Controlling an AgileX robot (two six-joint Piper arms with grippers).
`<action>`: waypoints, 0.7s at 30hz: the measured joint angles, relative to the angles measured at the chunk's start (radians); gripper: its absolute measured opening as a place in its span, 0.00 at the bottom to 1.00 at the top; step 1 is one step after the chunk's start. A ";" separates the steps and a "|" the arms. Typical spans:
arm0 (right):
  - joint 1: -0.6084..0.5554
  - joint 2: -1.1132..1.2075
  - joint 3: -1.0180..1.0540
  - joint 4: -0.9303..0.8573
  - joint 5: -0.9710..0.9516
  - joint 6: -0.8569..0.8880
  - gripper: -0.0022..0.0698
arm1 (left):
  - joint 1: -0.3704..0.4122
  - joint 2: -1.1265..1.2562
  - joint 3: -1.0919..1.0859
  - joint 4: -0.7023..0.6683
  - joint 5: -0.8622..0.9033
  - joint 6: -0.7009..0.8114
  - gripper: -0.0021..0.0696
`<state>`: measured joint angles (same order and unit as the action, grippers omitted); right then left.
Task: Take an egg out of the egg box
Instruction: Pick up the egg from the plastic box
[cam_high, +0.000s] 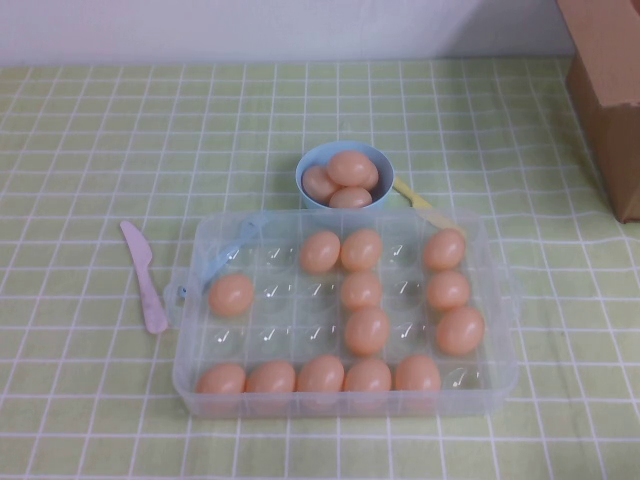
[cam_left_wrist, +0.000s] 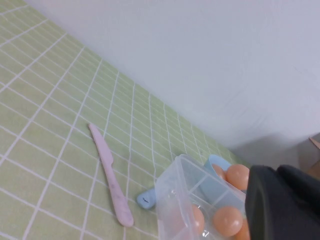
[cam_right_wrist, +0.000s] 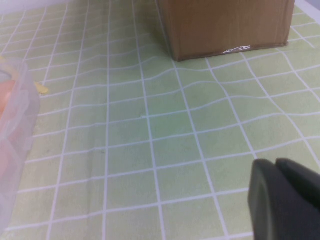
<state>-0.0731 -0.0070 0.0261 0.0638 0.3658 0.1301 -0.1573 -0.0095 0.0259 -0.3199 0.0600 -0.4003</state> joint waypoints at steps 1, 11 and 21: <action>0.000 0.000 0.000 0.000 0.000 0.000 0.00 | 0.000 0.000 0.000 0.000 0.000 -0.003 0.02; 0.000 0.000 0.000 0.000 0.000 0.000 0.00 | 0.000 0.000 -0.002 -0.002 0.038 -0.007 0.02; 0.000 0.000 0.000 0.000 0.000 0.000 0.00 | 0.000 0.209 -0.352 -0.006 0.522 0.332 0.02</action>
<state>-0.0731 -0.0070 0.0261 0.0638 0.3658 0.1301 -0.1573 0.1995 -0.3261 -0.3258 0.5823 -0.0683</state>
